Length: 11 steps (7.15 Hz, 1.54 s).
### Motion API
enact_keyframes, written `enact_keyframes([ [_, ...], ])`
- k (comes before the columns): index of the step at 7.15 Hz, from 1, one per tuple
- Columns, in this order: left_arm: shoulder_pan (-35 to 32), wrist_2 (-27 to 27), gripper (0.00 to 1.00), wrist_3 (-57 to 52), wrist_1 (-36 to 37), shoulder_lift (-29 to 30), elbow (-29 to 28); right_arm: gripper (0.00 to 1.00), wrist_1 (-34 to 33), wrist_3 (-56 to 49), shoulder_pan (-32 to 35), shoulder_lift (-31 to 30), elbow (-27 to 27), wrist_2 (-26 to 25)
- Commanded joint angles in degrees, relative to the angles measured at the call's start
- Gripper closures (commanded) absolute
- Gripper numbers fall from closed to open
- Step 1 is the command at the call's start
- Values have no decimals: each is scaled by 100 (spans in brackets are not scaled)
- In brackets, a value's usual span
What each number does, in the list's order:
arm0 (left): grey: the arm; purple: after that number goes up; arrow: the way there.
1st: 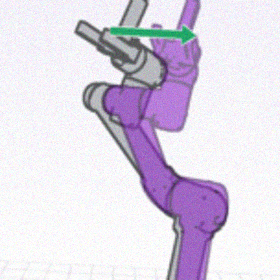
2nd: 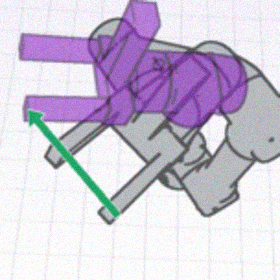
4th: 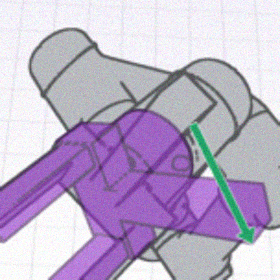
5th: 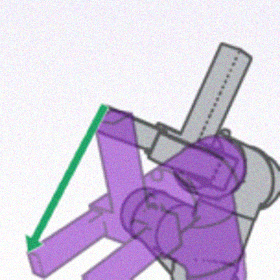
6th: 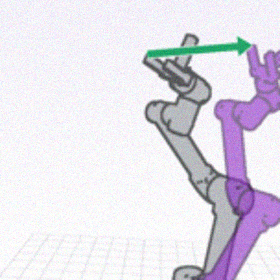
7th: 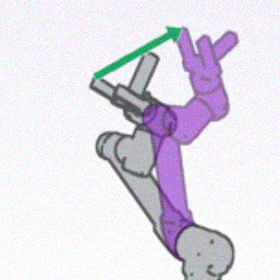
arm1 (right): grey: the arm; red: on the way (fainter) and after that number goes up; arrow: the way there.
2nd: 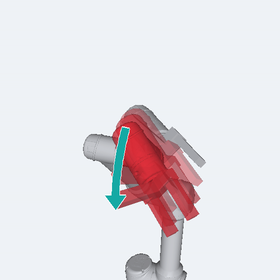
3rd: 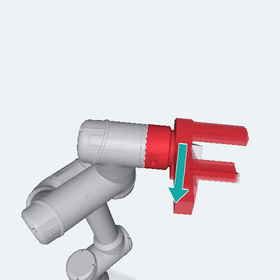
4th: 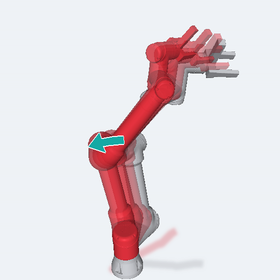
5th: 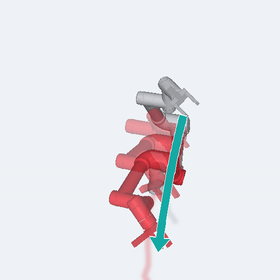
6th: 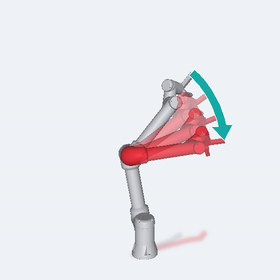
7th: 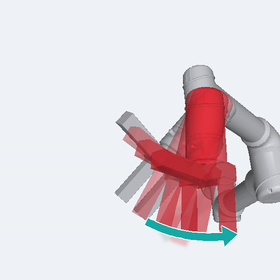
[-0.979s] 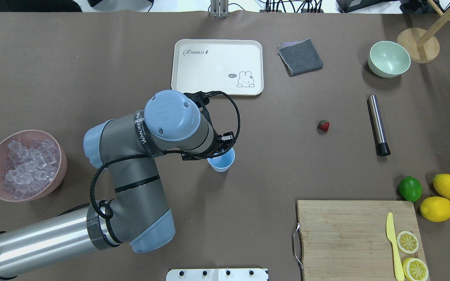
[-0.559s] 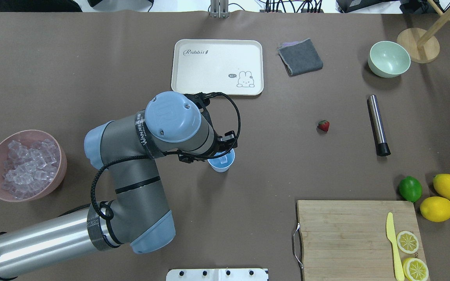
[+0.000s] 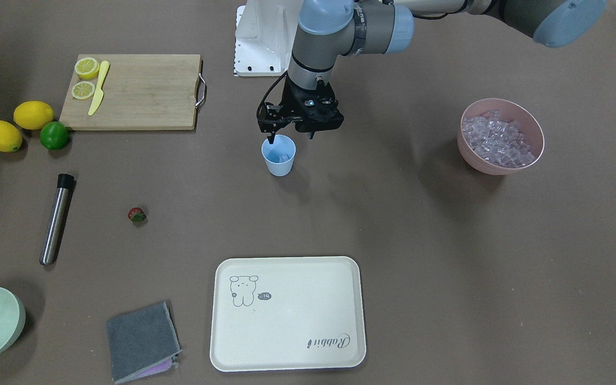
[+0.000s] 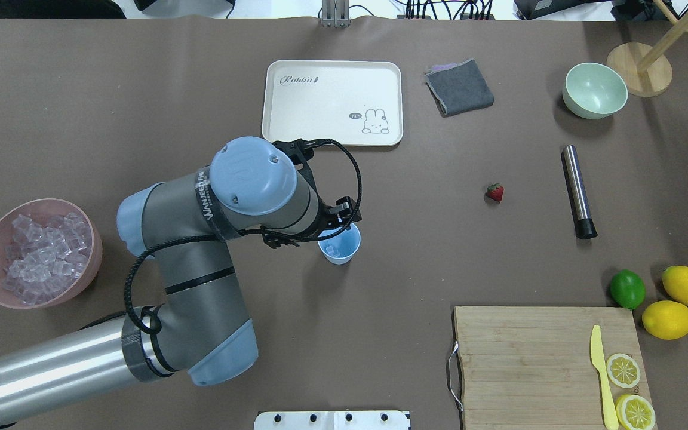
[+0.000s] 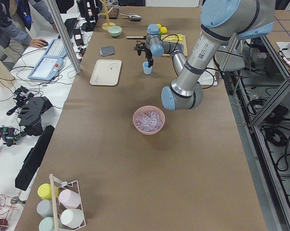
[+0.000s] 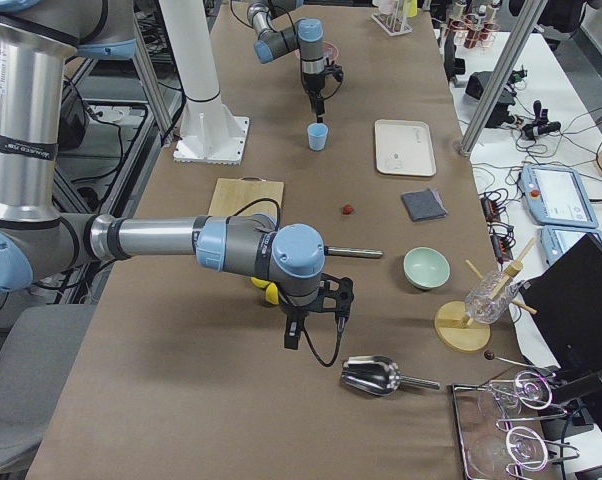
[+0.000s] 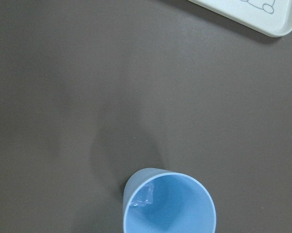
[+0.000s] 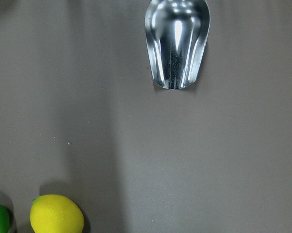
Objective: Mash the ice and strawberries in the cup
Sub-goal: 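Open the left gripper to drop the ice cube into the cup, then move the left gripper back over the pink ice bowl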
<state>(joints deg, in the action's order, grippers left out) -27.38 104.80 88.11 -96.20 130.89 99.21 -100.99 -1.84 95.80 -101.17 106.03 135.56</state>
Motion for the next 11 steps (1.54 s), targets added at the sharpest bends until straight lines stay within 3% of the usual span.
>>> enact_keyframes([
  [1,-319,154,3,-923,22,-989,832,0,0,0,0,0,6,6],
  [2,-625,642,3,-1223,4,-1386,994,0,0,0,0,-8,14,6],
  [5,-1408,1084,3,-2847,-118,-2539,1426,0,-9,9,-9,53,6,15],
  [9,-2253,1735,3,-4221,-1864,-4330,1259,0,-35,26,-9,150,-3,15],
  [11,-2823,2307,3,-4844,-2374,-4990,1171,0,-35,35,-35,159,-12,15],
])
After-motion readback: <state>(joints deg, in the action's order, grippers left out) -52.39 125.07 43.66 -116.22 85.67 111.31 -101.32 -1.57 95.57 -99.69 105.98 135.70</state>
